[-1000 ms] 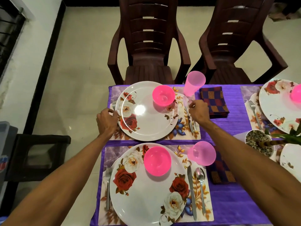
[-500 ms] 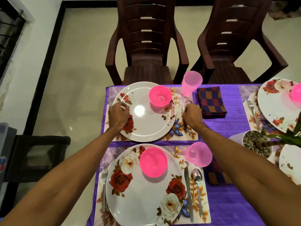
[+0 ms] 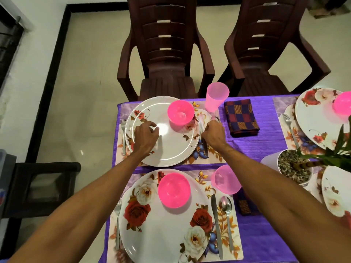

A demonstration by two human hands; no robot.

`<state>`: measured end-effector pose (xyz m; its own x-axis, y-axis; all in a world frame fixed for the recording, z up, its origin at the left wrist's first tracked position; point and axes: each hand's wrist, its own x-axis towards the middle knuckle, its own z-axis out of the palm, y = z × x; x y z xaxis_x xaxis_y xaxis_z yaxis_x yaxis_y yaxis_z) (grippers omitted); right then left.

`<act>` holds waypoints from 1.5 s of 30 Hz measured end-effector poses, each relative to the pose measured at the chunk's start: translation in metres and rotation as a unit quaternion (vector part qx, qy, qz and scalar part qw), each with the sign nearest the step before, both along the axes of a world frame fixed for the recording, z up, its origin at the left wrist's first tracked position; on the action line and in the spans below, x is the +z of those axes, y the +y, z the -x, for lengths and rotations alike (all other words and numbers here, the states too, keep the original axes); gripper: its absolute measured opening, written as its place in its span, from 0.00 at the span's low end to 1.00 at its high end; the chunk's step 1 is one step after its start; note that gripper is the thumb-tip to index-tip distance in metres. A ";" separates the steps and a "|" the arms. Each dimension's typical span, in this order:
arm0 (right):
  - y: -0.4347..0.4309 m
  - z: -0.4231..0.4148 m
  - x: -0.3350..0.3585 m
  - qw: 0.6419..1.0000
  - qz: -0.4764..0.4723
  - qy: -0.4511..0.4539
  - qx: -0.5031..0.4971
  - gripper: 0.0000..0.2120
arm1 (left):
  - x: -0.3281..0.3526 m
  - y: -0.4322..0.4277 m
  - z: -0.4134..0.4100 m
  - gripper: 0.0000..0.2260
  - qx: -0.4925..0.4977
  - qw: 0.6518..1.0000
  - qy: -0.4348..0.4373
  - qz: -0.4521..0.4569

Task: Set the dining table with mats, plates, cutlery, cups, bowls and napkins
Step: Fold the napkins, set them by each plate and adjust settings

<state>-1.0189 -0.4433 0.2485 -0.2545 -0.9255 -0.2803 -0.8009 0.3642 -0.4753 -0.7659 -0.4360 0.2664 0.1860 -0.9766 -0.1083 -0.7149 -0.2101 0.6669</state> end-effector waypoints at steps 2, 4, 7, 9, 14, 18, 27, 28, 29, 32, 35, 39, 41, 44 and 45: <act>0.001 0.001 -0.003 1.000 0.000 -0.010 -0.012 0.05 | -0.001 0.000 0.001 0.13 0.002 1.000 0.001 -0.003; 0.002 0.003 -0.006 1.000 -0.001 -0.022 -0.022 0.05 | -0.001 0.001 0.003 0.13 -0.001 1.000 0.001 -0.009; 0.002 0.003 -0.008 0.999 -0.004 -0.028 -0.022 0.07 | -0.004 0.002 0.004 0.13 -0.004 1.000 0.002 -0.008; 0.001 0.004 -0.009 0.999 -0.006 -0.024 -0.021 0.07 | -0.003 0.003 0.006 0.13 -0.002 1.000 -0.004 -0.010; 0.002 0.005 -0.010 1.000 -0.006 -0.013 -0.006 0.06 | -0.004 0.004 0.008 0.13 0.004 1.000 -0.004 -0.011; 0.003 0.005 -0.010 1.000 -0.003 -0.012 -0.001 0.06 | -0.005 0.004 0.010 0.13 0.004 1.000 -0.001 -0.012; 0.003 0.039 -0.003 0.993 0.061 -0.018 -0.103 0.05 | -0.008 0.002 0.012 0.13 0.000 1.000 0.004 -0.014; 0.004 0.044 -0.004 0.993 0.054 -0.008 -0.107 0.05 | -0.008 0.001 0.013 0.13 0.000 1.000 0.005 -0.017; 0.005 0.046 -0.007 0.993 0.048 -0.002 -0.105 0.06 | -0.008 0.001 0.013 0.13 0.000 1.000 0.006 -0.020; 0.006 0.044 -0.008 0.995 0.040 0.000 -0.094 0.05 | -0.008 0.000 0.017 0.13 -0.003 1.000 0.005 -0.029; 0.001 0.037 -0.008 0.996 0.045 -0.007 -0.081 0.01 | -0.008 -0.001 0.019 0.13 -0.003 1.000 -0.001 -0.029; 0.002 0.029 -0.008 0.996 0.045 -0.016 -0.074 0.01 | -0.008 -0.002 0.019 0.13 -0.005 1.000 0.005 -0.023; 0.005 0.026 -0.009 0.996 0.049 -0.012 -0.071 0.02 | -0.009 -0.002 0.017 0.13 -0.007 1.000 0.011 -0.021; 0.006 0.024 -0.008 0.996 0.050 -0.014 -0.068 0.02 | -0.008 -0.003 0.017 0.13 -0.009 1.000 0.008 -0.022; 0.005 0.024 -0.010 0.996 0.050 -0.014 -0.069 0.02 | -0.008 -0.003 0.018 0.13 -0.008 1.000 0.005 -0.023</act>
<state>-1.0432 -0.4379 0.2390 -0.3741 -0.9061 -0.1976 -0.7331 0.4195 -0.5353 -0.7837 -0.4388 0.2588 0.1694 -0.9734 -0.1543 -0.7117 -0.2292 0.6641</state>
